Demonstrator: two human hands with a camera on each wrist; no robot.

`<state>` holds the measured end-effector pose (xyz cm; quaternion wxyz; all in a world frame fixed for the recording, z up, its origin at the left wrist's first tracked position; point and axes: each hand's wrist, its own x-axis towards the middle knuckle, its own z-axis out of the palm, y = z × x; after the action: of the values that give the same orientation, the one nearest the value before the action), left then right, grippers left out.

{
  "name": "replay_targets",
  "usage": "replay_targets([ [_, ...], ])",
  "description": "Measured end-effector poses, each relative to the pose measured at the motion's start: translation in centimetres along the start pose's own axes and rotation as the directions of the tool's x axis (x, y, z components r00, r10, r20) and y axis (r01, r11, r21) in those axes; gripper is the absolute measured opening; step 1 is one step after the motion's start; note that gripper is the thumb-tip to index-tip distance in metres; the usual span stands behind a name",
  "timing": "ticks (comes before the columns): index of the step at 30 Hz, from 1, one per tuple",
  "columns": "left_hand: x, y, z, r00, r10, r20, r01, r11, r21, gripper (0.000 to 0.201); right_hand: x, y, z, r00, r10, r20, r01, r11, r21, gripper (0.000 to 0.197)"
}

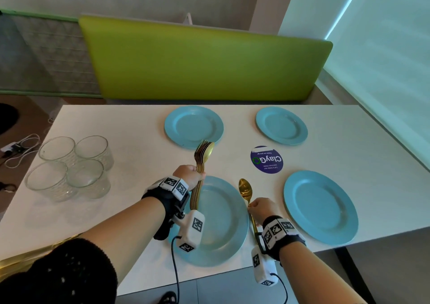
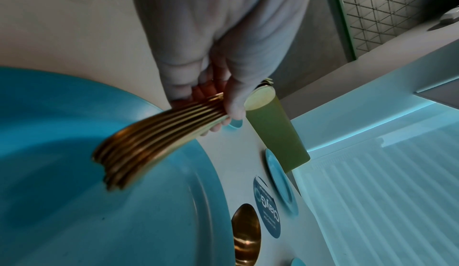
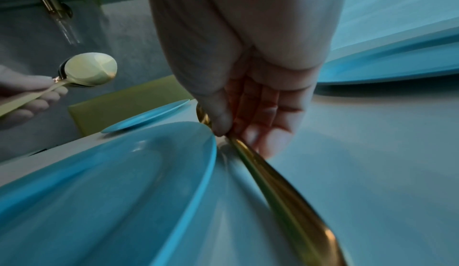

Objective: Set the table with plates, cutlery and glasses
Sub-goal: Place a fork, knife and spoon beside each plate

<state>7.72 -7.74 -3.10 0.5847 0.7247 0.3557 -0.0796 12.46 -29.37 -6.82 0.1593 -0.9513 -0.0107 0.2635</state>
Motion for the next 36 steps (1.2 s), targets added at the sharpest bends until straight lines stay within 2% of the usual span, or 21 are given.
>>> replay_targets([
  [5, 0.5, 0.6, -0.2, 1.000, 0.007, 0.021, -0.007, 1.000, 0.030, 0.021, 0.1, -0.2, 0.2, 0.999, 0.016, -0.052, -0.020, 0.998, -0.068, 0.015],
  [9, 0.7, 0.8, -0.3, 0.998, 0.024, 0.056, -0.027, 0.998, 0.059, 0.019, 0.4, -0.2, 0.7, 0.992, 0.057, -0.110, -0.064, 0.996, -0.061, 0.027],
  [19, 0.9, 0.9, -0.4, 0.995, 0.058, 0.086, -0.065, 0.994, 0.084, 0.014, 1.6, 0.0, 1.7, 0.983, 0.105, -0.150, -0.120, 0.988, -0.096, 0.025],
  [36, 1.4, 1.2, -0.1, 0.993, 0.054, 0.107, -0.062, 0.995, 0.075, 0.017, 3.0, 0.8, 3.2, 0.971, 0.169, -0.169, -0.187, 0.978, -0.094, 0.023],
])
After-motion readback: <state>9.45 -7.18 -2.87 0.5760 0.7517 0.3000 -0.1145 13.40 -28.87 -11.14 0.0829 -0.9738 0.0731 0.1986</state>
